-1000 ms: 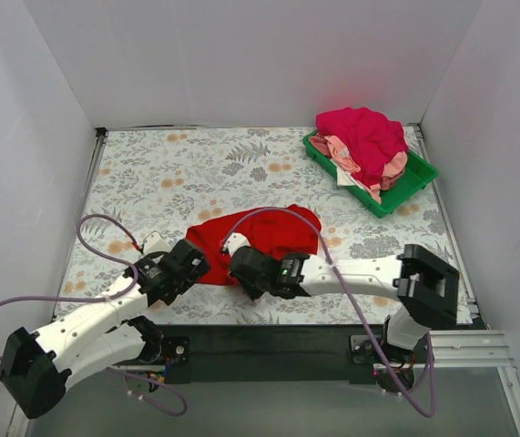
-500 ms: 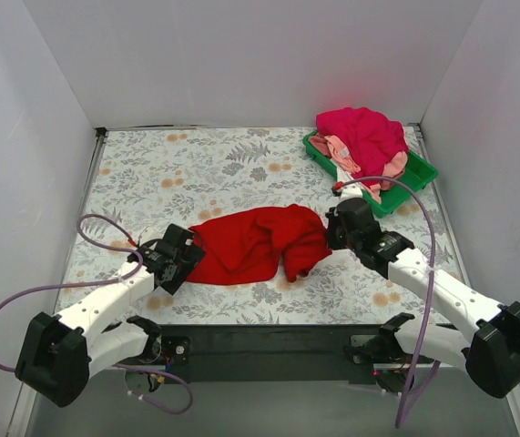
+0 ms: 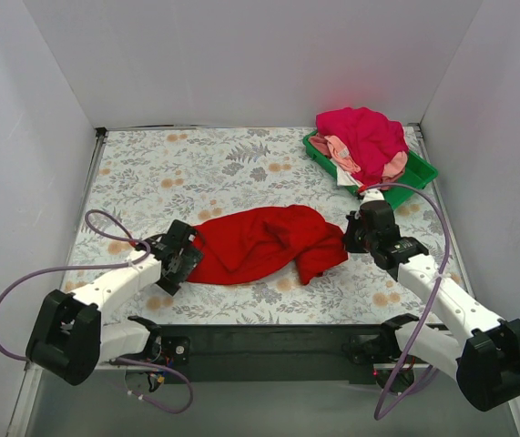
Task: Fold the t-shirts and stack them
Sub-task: Flatten the tshirt out
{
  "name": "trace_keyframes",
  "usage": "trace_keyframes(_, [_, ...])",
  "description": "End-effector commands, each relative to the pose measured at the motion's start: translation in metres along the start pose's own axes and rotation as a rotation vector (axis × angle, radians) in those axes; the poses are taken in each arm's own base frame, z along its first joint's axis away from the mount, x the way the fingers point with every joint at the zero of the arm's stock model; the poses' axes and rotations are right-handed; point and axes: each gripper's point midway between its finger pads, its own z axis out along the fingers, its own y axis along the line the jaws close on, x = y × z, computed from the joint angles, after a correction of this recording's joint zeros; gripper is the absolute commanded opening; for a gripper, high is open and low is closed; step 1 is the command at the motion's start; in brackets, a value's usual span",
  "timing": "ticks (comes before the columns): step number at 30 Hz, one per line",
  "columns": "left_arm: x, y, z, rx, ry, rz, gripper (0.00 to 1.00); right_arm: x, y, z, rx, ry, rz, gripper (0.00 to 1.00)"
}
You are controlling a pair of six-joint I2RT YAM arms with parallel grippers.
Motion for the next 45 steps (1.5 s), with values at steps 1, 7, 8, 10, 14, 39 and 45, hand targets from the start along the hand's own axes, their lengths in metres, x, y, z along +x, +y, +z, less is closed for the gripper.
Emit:
trace_keyframes(1, [-0.005,0.013,0.011,-0.065,-0.014,0.001,0.81,-0.004,0.005,0.002,-0.036,-0.017,-0.014,0.01])
trace_keyframes(7, [-0.007,0.007,0.030,-0.108,0.021,0.014,0.55,-0.004,0.005,0.001,-0.038,-0.023,-0.019,0.01])
trace_keyframes(8, [-0.004,0.004,0.032,-0.099,0.042,0.015,0.52,-0.005,0.005,0.000,-0.037,-0.031,-0.021,0.01])
trace_keyframes(10, [0.001,0.002,0.037,-0.093,0.066,0.033,0.32,-0.005,0.004,0.000,-0.032,-0.034,-0.019,0.01])
trace_keyframes(14, [0.007,-0.006,0.040,-0.052,0.101,0.063,0.00,-0.008,0.003,-0.002,-0.031,-0.048,-0.021,0.01])
trace_keyframes(39, [-0.186,-0.136,-0.307,0.828,-0.483,-0.211,0.00,-0.216,0.067,-0.202,-0.235,-0.682,-0.200,0.01])
trace_keyframes(45, [-0.214,-0.126,-0.421,1.052,-0.606,-0.208,0.00,-0.263,0.078,-0.313,-0.285,-0.915,-0.235,0.01])
